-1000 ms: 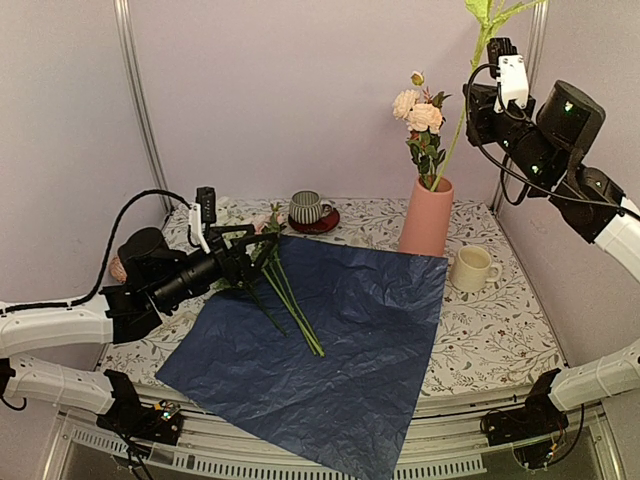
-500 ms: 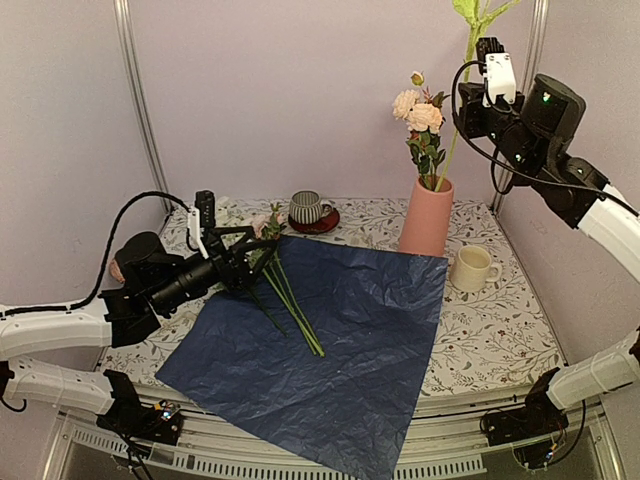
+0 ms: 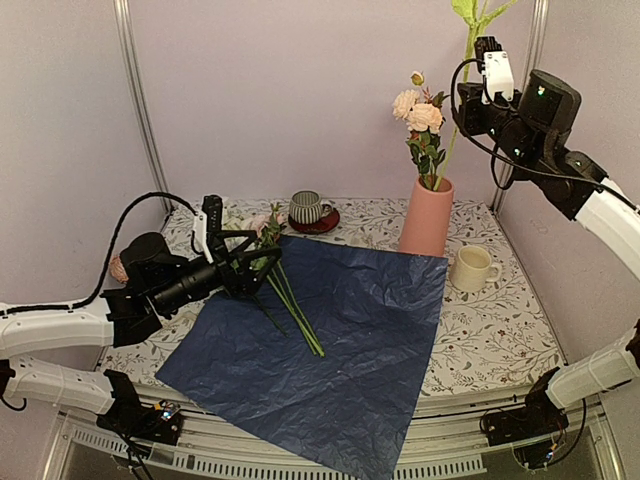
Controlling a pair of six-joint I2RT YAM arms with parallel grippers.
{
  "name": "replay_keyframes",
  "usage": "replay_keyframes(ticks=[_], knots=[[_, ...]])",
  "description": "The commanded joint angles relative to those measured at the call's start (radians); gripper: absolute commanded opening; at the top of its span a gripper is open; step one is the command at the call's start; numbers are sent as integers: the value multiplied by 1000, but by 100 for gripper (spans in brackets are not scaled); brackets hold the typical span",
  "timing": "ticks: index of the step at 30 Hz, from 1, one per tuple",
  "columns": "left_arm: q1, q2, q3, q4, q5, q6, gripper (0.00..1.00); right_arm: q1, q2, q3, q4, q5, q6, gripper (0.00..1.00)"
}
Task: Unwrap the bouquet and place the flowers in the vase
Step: Place the fake flower in the vase.
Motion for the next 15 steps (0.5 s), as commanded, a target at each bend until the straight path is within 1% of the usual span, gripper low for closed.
replay_keyframes(ticks=[1,9,13,15], knots=[[-6,17,19,-4,-16,29,95,-6,-34,39,-21,-26,5,2],[-6,25,24,-3,-5,28,95,-7,5,2,-34,-11,15,2],[-7,20,28,-20,-3,28,96,-32,40,-22,-65,-6,69,2],[-6,14,29,-36,-5,30,96,-55,53,-42,-77,-32,101,3]])
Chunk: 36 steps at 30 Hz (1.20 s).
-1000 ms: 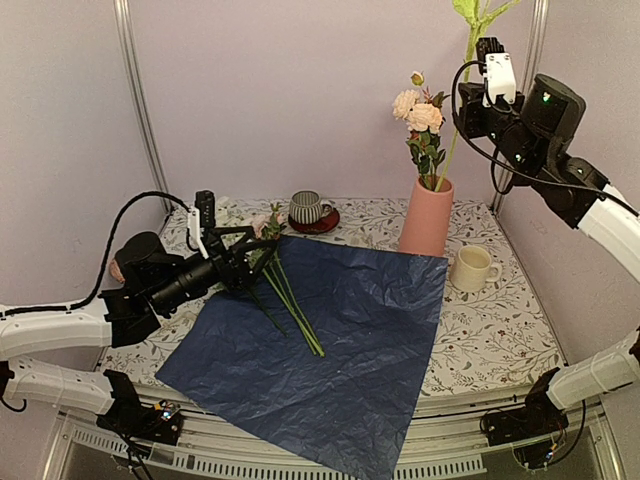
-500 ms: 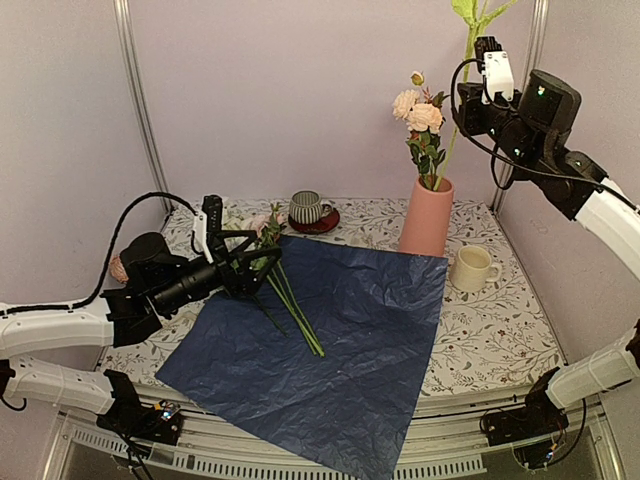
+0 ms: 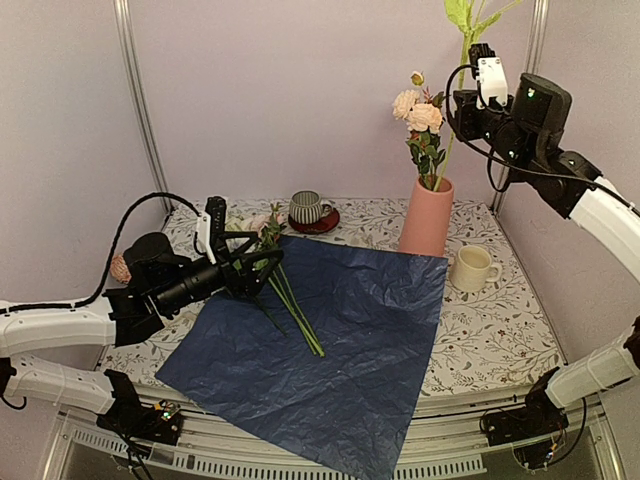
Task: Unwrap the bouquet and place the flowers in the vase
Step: Place the fake flower in the vase.
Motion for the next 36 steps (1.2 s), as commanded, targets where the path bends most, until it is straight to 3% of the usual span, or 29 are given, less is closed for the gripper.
replay_keyframes(ticks=[1,6,7,8,9,10,12,20,28,31,36], knots=[[-7,-8,26,-35,0,14,96,-55,40,-52,-52,-30,86,2],[-5,-16,36,-91,-54,11,97,-134,97,-78,-106,-156,194,4],[-5,-15,42,-112,-70,9,98,-140,111,-78,-115,-167,207,9],[-4,-14,49,-132,-83,6,98,-145,123,-78,-123,-169,214,20],[-3,-14,55,-150,-94,3,98,-148,133,-79,-130,-171,233,43],[-2,-16,60,-165,-102,-2,98,-150,140,-79,-138,-173,257,56],[0,-24,58,-185,-109,-10,98,-150,140,-80,-153,-181,276,64],[37,-16,56,-247,-116,-64,98,-150,48,-101,-218,-262,280,66],[111,34,72,-340,-131,-215,97,-131,-35,-191,-282,-595,287,64],[125,64,80,-391,-134,-271,94,-74,-50,-246,-258,-632,285,63],[125,69,55,-428,-167,-383,80,39,-29,-338,-149,-678,291,61]])
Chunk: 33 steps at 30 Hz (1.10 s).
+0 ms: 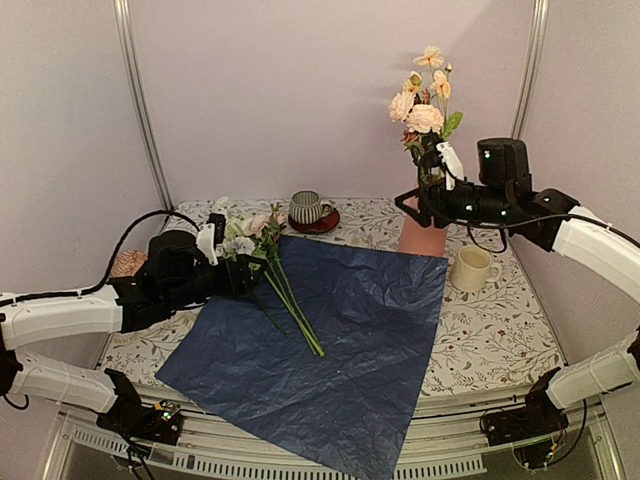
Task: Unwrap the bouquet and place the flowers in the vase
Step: Place the fake flower in the vase, then pick up the fake flower from the flattened wrapping paper.
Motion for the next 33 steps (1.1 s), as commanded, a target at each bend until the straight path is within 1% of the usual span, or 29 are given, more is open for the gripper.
replay_keyframes(ticks=[1,4,9,15,18,21,24,27,31,33], knots=[[11,-1,-12,-52,-30,-138,77,89,21,-84,115,-98,17,61],[11,-5,-49,-19,-8,-187,73,124,53,-121,203,-129,30,61],[11,14,-78,8,16,-224,71,130,170,-137,325,-205,36,60],[11,43,-67,0,6,-190,72,136,363,-45,341,-225,52,60],[11,52,-78,42,5,-176,72,137,451,4,353,-232,68,59],[12,60,-97,104,44,-159,72,138,519,29,388,-248,78,59],[11,73,-97,132,73,-137,72,137,579,40,430,-245,80,59],[11,103,-73,130,88,-132,70,137,609,-5,537,-218,88,56],[11,178,-19,135,126,-156,66,138,581,-164,759,-184,125,57],[9,220,12,120,115,-188,64,137,566,-205,810,-165,136,58]])
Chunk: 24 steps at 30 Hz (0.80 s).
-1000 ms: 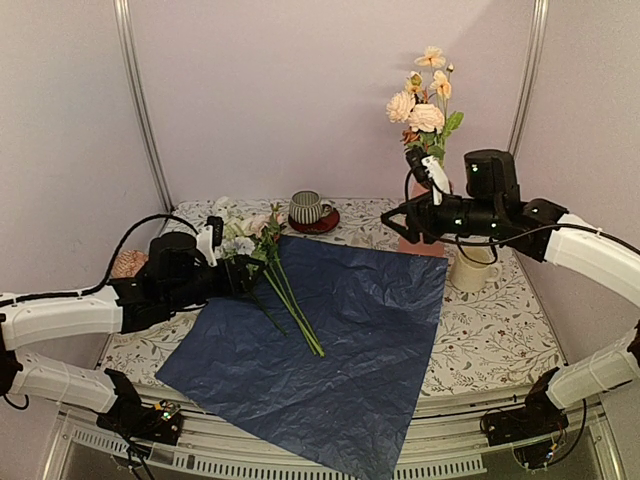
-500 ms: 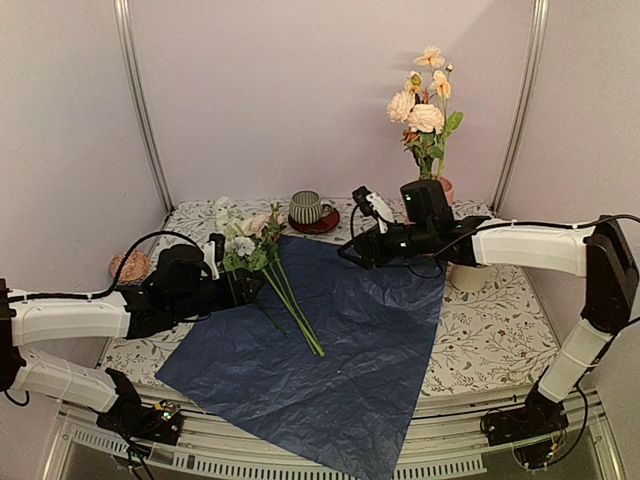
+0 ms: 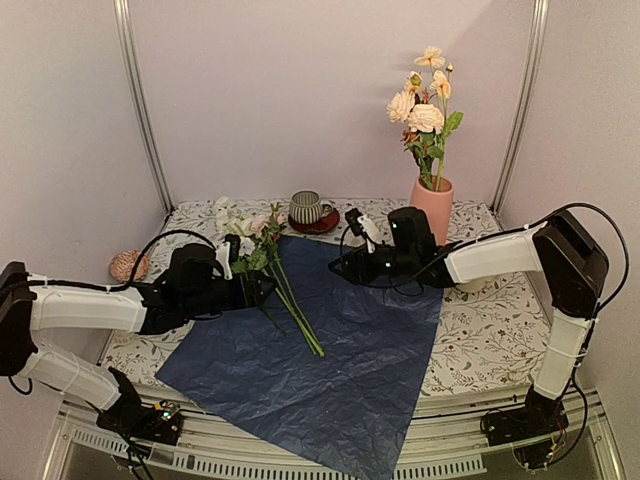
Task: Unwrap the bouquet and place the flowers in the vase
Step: Pick up the fake flower from the flattened wrapping paper.
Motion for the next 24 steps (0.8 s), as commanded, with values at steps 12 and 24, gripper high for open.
replay_keyframes(ticks=[12,24], knots=[[-7,297,276,-86,-103,-154,53,7,-105,-322,475,218,7,60],[-17,495,489,-272,-203,-287,36,7,-124,-348,484,260,-1,60]])
